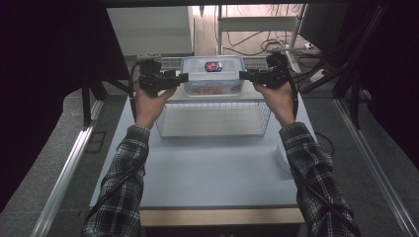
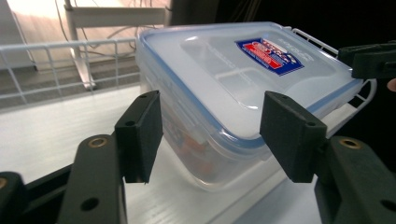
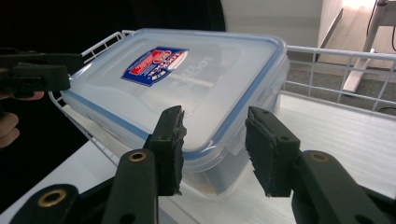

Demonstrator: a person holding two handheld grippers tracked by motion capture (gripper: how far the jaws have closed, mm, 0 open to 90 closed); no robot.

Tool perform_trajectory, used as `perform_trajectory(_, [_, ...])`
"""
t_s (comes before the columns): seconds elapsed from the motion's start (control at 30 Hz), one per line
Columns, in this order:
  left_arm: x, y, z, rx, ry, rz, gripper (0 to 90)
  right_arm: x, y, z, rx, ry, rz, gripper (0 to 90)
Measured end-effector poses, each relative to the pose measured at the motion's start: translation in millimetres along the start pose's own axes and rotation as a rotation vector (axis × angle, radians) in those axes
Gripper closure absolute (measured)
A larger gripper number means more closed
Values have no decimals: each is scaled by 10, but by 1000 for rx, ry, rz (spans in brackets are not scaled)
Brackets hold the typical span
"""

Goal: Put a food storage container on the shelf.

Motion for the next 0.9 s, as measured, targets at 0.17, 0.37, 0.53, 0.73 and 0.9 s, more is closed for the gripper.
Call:
perform_trajectory(0.17, [17, -29, 7, 57, 14, 52, 341, -2, 20, 17, -13, 18, 13, 500])
perform_trajectory(0.37, [26, 34, -88, 33, 29, 106, 293, 18, -1, -19, -49, 31, -45, 387])
perform_trajectory(0.53, [-81, 184, -155, -36, -3, 147, 210, -33, -112, -74, -20, 17, -100, 287])
perform_trajectory(0.73, [-249, 344, -232, -91, 9, 169, 120, -174, -207, -130, -17, 18, -167, 215])
perform_trajectory(0.9, [-447, 451, -273, -149, -7, 172, 72, -279, -253, -192, 20, 40, -165, 165])
Point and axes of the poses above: each handheld gripper's, and its own axes: z roughly forward along the jaws, x roughly out of its top, y roughly to its right, the point moved 8 cm from there along z, roughly forward along the jaws, and after that the axes turned 3 degrees about x, right-handed, at the moved point
